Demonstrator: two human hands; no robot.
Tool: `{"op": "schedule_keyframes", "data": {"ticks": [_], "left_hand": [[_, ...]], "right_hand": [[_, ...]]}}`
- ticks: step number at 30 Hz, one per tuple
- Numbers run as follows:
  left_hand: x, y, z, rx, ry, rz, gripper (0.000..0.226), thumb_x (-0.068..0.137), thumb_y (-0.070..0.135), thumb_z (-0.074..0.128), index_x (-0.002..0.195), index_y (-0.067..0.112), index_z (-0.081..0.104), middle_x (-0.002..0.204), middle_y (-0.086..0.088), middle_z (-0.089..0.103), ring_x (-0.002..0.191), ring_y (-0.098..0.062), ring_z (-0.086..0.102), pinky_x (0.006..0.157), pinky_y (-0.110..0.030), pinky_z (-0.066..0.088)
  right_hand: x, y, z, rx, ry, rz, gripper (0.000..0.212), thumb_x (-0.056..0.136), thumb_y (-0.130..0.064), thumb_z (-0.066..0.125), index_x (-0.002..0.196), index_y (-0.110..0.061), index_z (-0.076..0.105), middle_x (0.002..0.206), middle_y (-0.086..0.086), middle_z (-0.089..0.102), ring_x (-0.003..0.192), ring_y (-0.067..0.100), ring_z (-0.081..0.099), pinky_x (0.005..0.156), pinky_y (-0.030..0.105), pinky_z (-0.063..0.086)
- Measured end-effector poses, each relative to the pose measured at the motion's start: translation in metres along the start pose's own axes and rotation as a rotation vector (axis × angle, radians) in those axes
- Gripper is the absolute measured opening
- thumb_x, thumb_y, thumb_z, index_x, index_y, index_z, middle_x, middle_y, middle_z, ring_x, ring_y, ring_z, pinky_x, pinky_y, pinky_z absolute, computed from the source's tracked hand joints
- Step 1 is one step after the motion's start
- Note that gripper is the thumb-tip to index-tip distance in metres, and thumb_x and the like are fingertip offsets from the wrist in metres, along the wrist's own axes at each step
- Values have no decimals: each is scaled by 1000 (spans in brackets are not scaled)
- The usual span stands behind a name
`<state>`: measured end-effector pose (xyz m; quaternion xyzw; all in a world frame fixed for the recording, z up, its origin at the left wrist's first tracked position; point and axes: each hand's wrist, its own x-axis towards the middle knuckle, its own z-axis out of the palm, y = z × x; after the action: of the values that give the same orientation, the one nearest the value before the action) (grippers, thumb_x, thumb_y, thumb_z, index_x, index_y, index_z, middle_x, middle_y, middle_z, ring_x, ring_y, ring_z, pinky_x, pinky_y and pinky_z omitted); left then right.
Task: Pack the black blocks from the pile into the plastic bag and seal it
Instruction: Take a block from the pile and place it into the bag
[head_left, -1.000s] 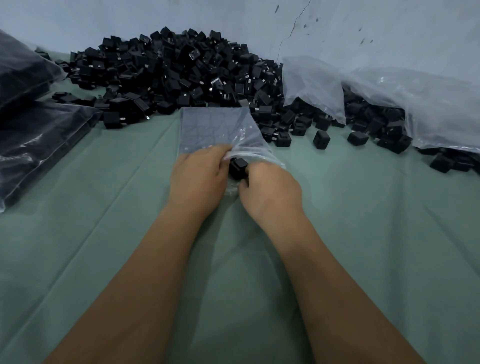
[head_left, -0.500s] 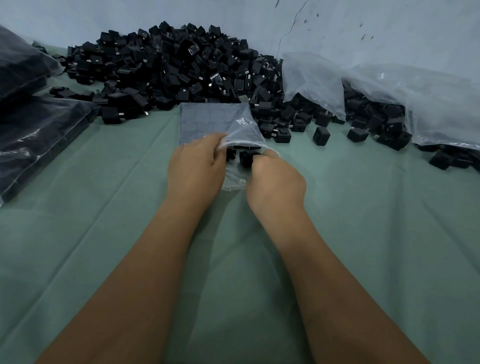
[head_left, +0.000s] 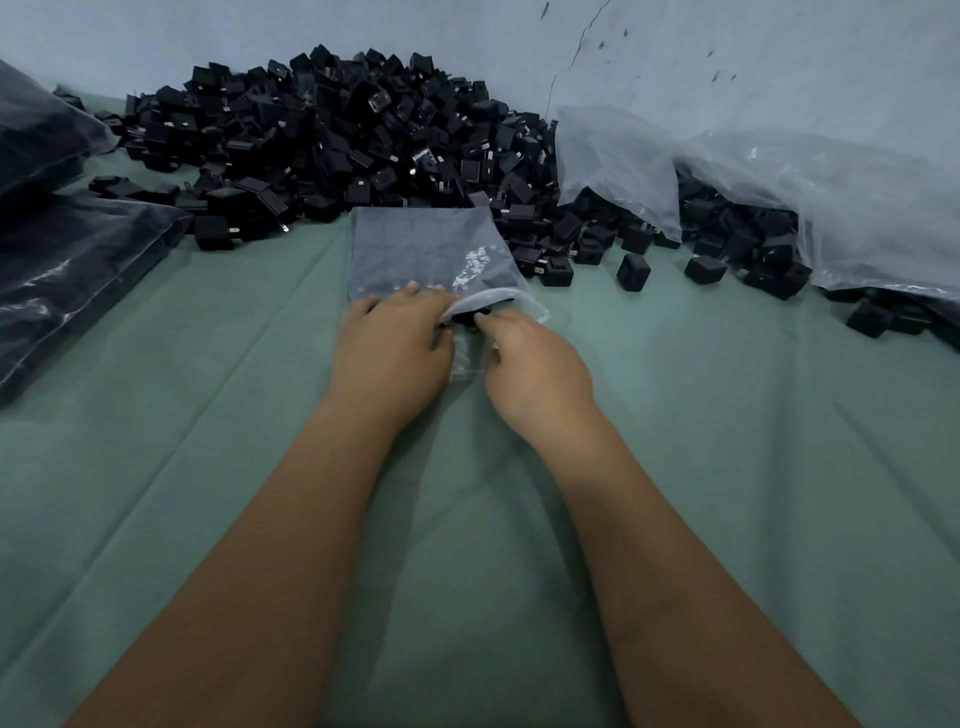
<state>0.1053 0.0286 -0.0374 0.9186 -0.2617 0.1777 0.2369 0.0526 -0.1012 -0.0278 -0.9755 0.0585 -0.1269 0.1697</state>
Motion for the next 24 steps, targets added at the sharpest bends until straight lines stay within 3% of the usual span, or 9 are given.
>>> {"op": "schedule_keyframes", "data": {"ticks": [4,6,8,10,13,16,18,20,24], "left_hand": [[0,0,0,15,40,-1,28,95,17,50,118,20,64,119,-4,67,119,-23,56,99,-38,33],[0,1,1,48,36,-7,25,94,18,48,113,18,64,116,-4,67,117,-23,56,98,-38,32],[0,1,1,68,24,-12,22,93,18,49,108,18,64,115,-2,66,117,-22,55,98,-37,31],[0,3,2,87,14,-15,21,90,18,50,103,20,66,114,4,65,117,-19,54,98,-36,29],[1,4,3,112,14,-21,23,87,18,52,102,23,69,117,10,64,117,-15,53,97,-34,28],[2,3,4,139,2,-40,25,86,21,53,106,24,67,125,12,61,120,-13,50,96,-31,25],[3,3,5,144,4,-42,26,86,21,53,109,25,67,131,13,59,123,-13,49,96,-31,23],[3,2,6,139,10,-40,28,87,22,54,111,25,67,134,12,58,124,-12,49,96,-30,22],[2,1,6,132,34,-33,30,85,21,56,112,27,67,133,13,58,124,-12,49,96,-29,21]], "right_hand": [[1,0,2,-24,-19,-20,46,91,-11,41,132,-29,51,138,-7,49,113,28,54,77,35,45],[-1,-3,0,-59,38,-8,39,91,-17,42,125,-31,56,125,-6,57,104,27,58,71,32,44],[-2,-6,-5,-57,220,22,23,89,-22,43,97,-24,65,92,-3,63,83,26,60,57,27,36],[1,-2,-12,90,520,53,19,85,-22,42,73,-16,55,68,-3,52,63,20,50,47,26,26],[23,21,-28,436,839,176,20,81,-17,42,75,-20,61,80,-8,54,69,9,49,52,15,30],[54,64,-31,342,609,381,32,88,-18,47,111,-30,66,125,0,46,114,21,48,84,27,46],[67,90,-29,214,276,532,49,91,-24,45,136,-41,49,151,9,25,134,29,29,108,41,34],[73,108,-24,93,101,594,55,92,-31,40,145,-43,35,155,8,23,138,31,25,111,43,23],[74,114,-16,232,315,570,43,88,-32,50,130,-40,56,132,-3,56,120,21,48,100,32,35]]}}
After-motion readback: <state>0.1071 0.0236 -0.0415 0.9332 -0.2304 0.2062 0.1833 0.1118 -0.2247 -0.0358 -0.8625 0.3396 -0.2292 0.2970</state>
